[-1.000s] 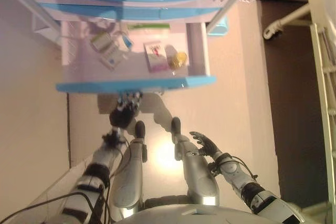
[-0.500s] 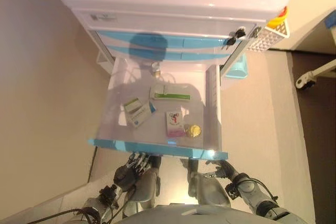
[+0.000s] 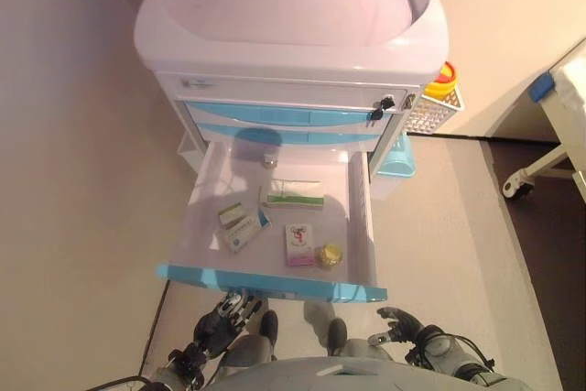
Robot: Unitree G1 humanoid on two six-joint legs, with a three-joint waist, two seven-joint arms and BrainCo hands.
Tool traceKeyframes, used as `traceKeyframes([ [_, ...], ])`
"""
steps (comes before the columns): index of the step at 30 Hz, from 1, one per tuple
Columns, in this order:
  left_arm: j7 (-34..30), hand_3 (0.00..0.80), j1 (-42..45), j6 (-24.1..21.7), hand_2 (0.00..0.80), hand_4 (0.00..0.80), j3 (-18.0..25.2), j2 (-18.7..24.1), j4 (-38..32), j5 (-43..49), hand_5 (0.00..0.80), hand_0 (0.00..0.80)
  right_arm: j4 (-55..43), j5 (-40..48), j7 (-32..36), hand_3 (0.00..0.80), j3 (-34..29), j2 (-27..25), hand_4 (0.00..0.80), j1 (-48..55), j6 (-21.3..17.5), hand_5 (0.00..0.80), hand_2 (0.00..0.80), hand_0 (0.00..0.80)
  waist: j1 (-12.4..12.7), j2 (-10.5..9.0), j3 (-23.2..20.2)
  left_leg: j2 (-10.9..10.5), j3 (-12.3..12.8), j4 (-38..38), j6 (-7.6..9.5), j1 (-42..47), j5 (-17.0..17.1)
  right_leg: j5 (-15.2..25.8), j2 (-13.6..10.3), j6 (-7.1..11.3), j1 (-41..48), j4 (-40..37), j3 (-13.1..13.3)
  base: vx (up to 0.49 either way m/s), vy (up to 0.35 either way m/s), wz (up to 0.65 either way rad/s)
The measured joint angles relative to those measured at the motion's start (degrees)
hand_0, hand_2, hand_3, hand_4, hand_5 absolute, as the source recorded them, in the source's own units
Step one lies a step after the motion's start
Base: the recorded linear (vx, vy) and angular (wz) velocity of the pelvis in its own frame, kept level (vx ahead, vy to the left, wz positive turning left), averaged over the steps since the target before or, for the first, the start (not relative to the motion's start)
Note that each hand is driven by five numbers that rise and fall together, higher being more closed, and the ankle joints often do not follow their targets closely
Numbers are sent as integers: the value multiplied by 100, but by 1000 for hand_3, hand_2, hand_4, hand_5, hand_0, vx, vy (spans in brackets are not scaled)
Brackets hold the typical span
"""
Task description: Open the drawer and pick up the medicine
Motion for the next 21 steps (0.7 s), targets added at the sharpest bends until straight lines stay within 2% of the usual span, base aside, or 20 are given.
traceKeyframes([
  [2, 522, 0, 17, -348, 0, 0, -43, 6, 1, 159, 0, 0, 114, 140, -143, 0, -191, -1, 0, 10, 240, 0, 0, 0, -9, 11, -51, 18, 16, -5, -1, 18, -2, -23, 11, 17, 0, 7, 10, 28, -17, -5],
  [4, 1313, 0, 43, -711, 0, 0, -31, 29, 45, 541, 0, 0, 296, 455, -464, 0, -664, -5, 0, 94, 398, 0, 0, 0, -6, 7, -81, 32, 16, -38, 1, 40, 6, -25, 25, 14, 15, 10, 14, 0, 0, 0],
  [6, 2269, 0, 106, -1134, 0, 0, -7, 94, 75, 1141, 0, 0, 367, 896, -905, 0, -955, -47, 0, 259, 407, 0, 0, 0, -11, -42, -130, 43, 25, -83, 1, 53, 28, -25, 43, 13, -15, 3, 42, 2, -2, -3],
  [8, 2858, 0, 133, -1337, 0, 0, 75, 194, 185, 1652, 0, 0, 374, 1254, -1177, 0, -1208, -77, 0, 413, 377, 0, 0, 0, -17, -103, -169, 50, 33, -87, 2, 75, 33, -22, 56, 10, -14, 0, 89, 5, -11, -10],
  [14, 3898, 0, 198, -1545, 0, 0, 82, 422, 199, 3145, 0, 0, 3, 2088, -1901, 0, -1858, -205, 0, 568, -122, 0, 0, 0, -64, -272, -213, 49, 280, -197, 63, 229, 66, 16, 87, 32, -8, -4, 318, -26, 1, -19],
  [18, 4330, 0, 316, -1557, 0, 0, -141, 474, 195, 3904, 0, 0, -956, 2547, -2235, 0, -2107, -288, 0, 570, -540, 0, 0, 0, -199, -323, -218, 41, 386, -244, 76, 261, 69, 45, 90, 48, -15, -27, 424, -50, 33, -12],
  [21, 4426, 0, 426, -1542, 0, 0, -226, 428, 183, 4030, 0, 0, -2000, 2769, -2454, 0, -2245, -287, 0, 522, -726, 0, 0, 0, -304, -313, -218, 39, 451, -314, 92, 326, 82, 142, 92, 48, 13, -138, 490, -43, 55, -16],
])
